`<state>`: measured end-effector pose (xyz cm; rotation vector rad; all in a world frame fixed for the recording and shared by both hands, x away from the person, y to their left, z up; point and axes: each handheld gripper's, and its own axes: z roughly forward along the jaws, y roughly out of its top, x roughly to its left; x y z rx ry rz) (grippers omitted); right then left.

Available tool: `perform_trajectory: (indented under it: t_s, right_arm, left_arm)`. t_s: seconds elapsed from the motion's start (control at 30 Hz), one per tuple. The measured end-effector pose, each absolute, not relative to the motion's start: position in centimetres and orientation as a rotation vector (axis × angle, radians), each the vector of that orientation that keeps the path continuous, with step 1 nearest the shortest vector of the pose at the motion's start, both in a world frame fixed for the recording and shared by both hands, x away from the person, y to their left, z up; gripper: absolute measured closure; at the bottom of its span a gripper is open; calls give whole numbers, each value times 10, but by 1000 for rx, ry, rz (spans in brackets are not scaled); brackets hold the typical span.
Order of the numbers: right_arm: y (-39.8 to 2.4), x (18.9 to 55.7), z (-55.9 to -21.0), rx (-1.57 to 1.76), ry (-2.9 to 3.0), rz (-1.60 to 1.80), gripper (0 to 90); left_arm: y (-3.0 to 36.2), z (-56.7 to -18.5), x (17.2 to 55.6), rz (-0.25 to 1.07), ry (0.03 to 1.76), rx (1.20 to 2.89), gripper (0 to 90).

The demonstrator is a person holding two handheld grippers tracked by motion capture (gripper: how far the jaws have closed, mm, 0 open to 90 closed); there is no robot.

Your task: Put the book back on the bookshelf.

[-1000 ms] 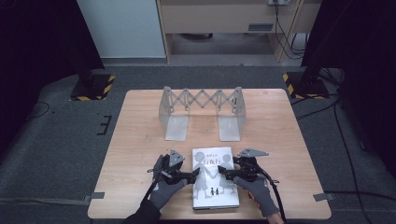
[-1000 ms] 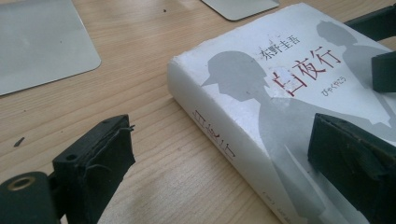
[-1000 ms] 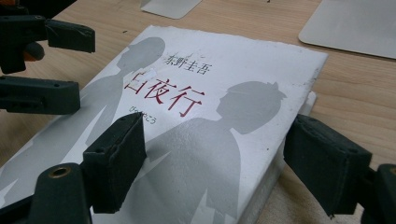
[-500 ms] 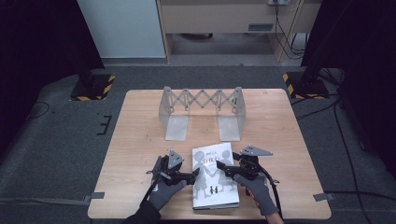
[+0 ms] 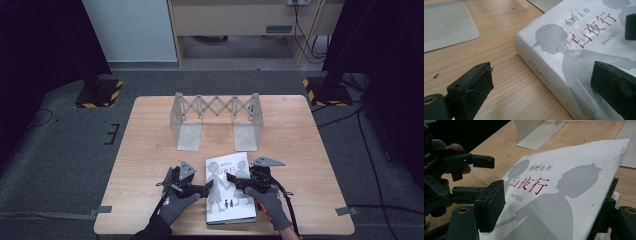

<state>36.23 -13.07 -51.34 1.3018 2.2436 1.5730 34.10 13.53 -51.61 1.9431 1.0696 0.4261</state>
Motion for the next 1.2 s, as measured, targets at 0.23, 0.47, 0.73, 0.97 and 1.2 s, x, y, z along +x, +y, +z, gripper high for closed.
perform_trajectory:
  t_s: [0.23,0.47,0.73,0.97,1.2]
  right_arm:
    - [-125,363,-516,1336,2253,1588,341]
    - [-131,365,-514,1439,2208,1615,518]
    - [-135,362,-509,1484,2147,1696,632]
    - [-137,353,-494,1399,2119,1780,706]
    - [-140,349,-482,1313,2127,1853,748]
  left_arm:
    - [136,-516,340,432,1077,1935,38]
    - [139,-514,342,390,1108,1904,147]
    - [142,-511,343,330,1089,1851,143]
    - [137,-511,342,267,1032,1847,110]
    - [139,-509,343,207,995,1813,35]
